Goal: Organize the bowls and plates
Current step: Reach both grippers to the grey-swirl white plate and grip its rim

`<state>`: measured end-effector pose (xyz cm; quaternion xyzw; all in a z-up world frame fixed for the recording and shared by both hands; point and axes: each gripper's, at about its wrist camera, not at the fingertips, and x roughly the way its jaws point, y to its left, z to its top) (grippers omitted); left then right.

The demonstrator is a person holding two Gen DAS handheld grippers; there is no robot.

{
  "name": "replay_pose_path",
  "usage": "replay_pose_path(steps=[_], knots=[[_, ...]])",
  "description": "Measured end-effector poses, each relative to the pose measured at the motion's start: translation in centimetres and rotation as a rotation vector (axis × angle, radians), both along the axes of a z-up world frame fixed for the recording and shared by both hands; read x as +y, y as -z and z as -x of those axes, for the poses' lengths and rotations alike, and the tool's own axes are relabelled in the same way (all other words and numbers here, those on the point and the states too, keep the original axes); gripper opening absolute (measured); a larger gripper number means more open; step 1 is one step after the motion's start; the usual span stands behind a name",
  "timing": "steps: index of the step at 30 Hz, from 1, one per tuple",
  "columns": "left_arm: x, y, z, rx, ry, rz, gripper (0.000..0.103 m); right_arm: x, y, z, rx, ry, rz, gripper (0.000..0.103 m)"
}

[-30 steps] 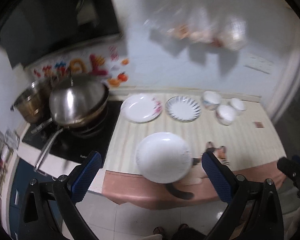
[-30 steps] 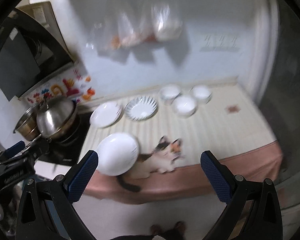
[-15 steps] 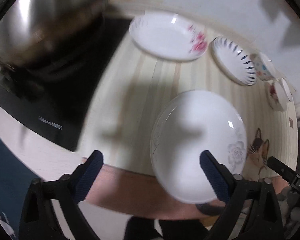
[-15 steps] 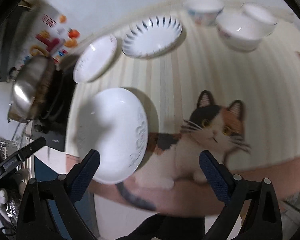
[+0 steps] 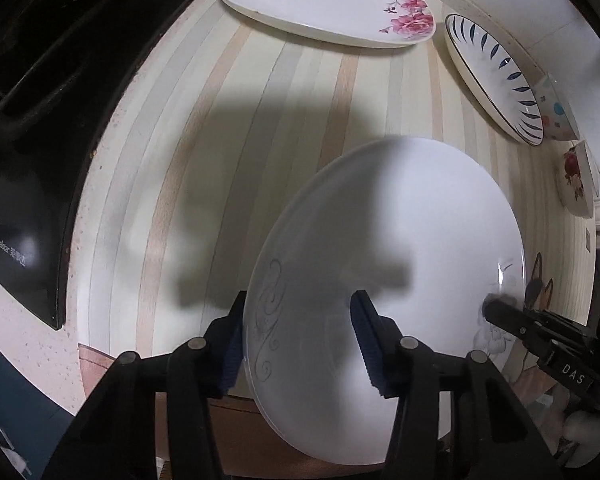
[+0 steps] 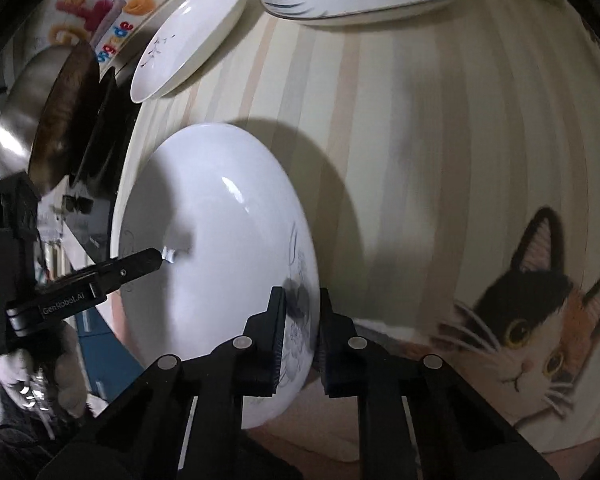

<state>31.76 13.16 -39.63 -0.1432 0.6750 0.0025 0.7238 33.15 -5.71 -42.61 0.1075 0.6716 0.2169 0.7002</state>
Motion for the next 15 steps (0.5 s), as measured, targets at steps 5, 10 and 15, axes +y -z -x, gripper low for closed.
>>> replay_pose_path(steps=[5,10,15], knots=[[-1.9,-1.3,0.5,-0.028,0.025,-0.020,0.047,-0.4,-0.3,0.0,0.002,0.004,-0.019,0.016],[-4.6,-3.2,0.3,-0.064,0.059,-0.015,0.047,-2.9,-1.8,-0.2,-0.017,0.023,-0.026,0.016],[-7.5,-4.4,-0.4,-0.100,0.110,-0.010,0.047,-6.5,-3.3,-0.3,-0.033,0.061,-0.032,0.016]])
